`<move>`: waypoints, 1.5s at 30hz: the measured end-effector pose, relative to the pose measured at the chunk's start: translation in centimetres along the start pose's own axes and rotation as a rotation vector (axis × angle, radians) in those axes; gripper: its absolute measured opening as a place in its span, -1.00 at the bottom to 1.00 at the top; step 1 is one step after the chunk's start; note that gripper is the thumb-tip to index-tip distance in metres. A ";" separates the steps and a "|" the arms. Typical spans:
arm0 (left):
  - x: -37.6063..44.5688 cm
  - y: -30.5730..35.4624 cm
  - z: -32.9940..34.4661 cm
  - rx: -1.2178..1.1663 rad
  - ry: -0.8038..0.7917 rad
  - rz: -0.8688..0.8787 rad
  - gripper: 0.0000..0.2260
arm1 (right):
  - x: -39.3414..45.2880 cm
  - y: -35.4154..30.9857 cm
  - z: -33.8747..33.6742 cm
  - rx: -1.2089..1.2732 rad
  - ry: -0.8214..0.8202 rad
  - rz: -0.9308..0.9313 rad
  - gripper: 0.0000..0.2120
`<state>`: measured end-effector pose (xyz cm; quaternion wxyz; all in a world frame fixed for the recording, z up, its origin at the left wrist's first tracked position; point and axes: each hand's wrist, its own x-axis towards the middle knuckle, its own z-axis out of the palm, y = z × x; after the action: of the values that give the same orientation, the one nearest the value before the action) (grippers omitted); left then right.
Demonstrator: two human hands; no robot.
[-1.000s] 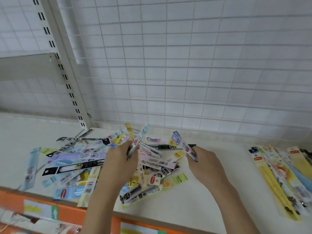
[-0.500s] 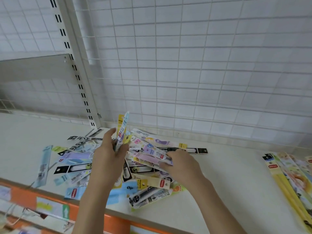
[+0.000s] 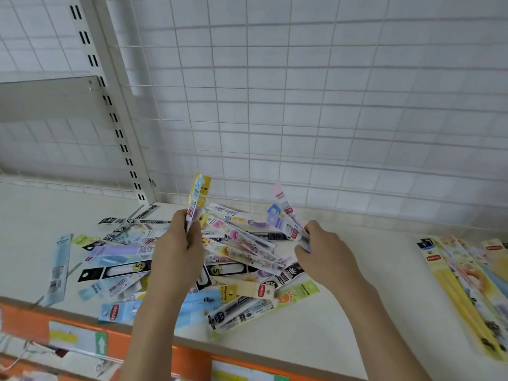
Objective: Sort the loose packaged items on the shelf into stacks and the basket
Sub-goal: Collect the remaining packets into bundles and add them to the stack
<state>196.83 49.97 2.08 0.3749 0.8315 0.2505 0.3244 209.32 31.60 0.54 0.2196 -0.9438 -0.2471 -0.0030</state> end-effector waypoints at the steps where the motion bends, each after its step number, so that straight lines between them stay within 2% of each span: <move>1: 0.1 0.0 -0.1 -0.001 -0.005 -0.021 -0.86 | 0.0 0.0 0.0 0.003 0.010 0.018 -0.88; 6: 1.0 -0.8 -1.2 0.057 -0.005 -0.086 -0.78 | 0.2 -1.1 0.5 -0.014 0.020 0.027 -0.75; 11: 1.8 -2.1 -2.9 0.087 0.005 -0.104 -0.68 | 1.1 -3.4 1.7 -0.065 -0.061 -0.099 -0.93; 15: 2.6 -2.7 -4.4 0.066 0.041 -0.105 -0.65 | 1.9 -6.0 2.4 -0.094 -0.084 -0.133 -0.77; 19: 3.3 -3.5 -5.7 0.088 0.061 -0.092 -0.64 | 2.1 -7.8 3.7 -0.117 -0.085 -0.168 -0.76; 23: 4.2 -4.6 -6.4 0.111 0.038 -0.079 -0.64 | 2.3 -8.9 5.2 -0.189 -0.191 -0.157 -0.64; 24: 4.4 -4.8 -6.4 0.114 0.031 -0.079 -0.64 | 2.3 -8.9 5.5 -0.183 -0.211 -0.145 -0.64; 26: 4.7 -4.9 -6.4 0.122 0.014 -0.068 -0.63 | 2.4 -8.9 5.6 -0.171 -0.219 -0.113 -0.76; 28: 5.0 -4.9 -6.2 0.140 -0.022 -0.042 -0.65 | 2.3 -8.7 5.3 -0.174 -0.190 -0.076 -0.85; 32: 5.4 -4.8 -5.0 0.178 -0.122 0.004 -0.68 | 1.6 -7.7 3.7 -0.150 -0.070 -0.022 -0.83; 36: 5.3 -4.3 -3.2 0.190 -0.260 0.050 -0.66 | 0.5 -5.4 2.0 -0.126 0.016 0.051 -0.93; 39: 5.0 -4.0 -1.9 0.182 -0.375 0.081 -0.72 | -0.7 -3.8 1.3 -0.063 0.093 0.146 -0.97; 42: 4.2 -3.9 -1.2 0.191 -0.434 0.101 -0.77 | -1.6 -2.5 1.3 -0.031 0.142 0.212 -0.81; 45: 4.0 -3.9 -1.3 0.199 -0.437 0.107 -0.73 | -2.0 -2.2 1.6 0.004 0.164 0.216 -0.85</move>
<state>197.85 55.50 1.11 0.3186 0.9269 0.1498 0.1299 206.36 33.01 -0.24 0.2398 -0.9611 -0.1250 -0.0561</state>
